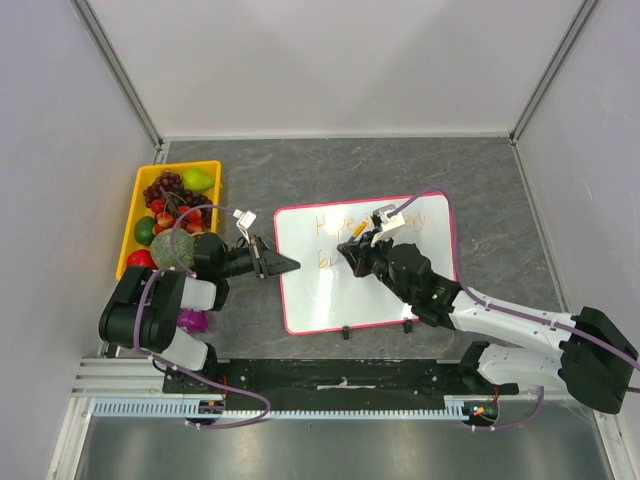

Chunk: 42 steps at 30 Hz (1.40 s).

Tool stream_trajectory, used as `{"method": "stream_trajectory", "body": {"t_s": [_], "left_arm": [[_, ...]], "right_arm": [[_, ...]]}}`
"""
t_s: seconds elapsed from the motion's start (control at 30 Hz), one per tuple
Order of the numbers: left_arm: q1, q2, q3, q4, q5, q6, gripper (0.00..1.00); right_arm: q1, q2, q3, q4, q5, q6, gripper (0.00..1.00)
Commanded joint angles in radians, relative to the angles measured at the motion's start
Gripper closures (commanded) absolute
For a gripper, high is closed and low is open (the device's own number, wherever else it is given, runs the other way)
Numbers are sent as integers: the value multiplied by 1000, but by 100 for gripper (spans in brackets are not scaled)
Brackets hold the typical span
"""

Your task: Write a sentence on the whiteboard

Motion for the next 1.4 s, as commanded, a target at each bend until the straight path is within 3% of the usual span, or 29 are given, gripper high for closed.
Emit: {"method": "stream_trajectory", "body": {"t_s": [0.0, 0.47, 1.37], "left_arm": [[-3, 14, 0, -38, -75, 156, 98], [-3, 14, 0, -40, -75, 155, 98], [-3, 12, 0, -40, -75, 155, 98]], "right_arm": [[-3, -4, -30, -36, 4, -11, 100], [-5, 13, 35, -50, 87, -1, 100], [-45, -18, 59, -97, 107, 3, 100]]}}
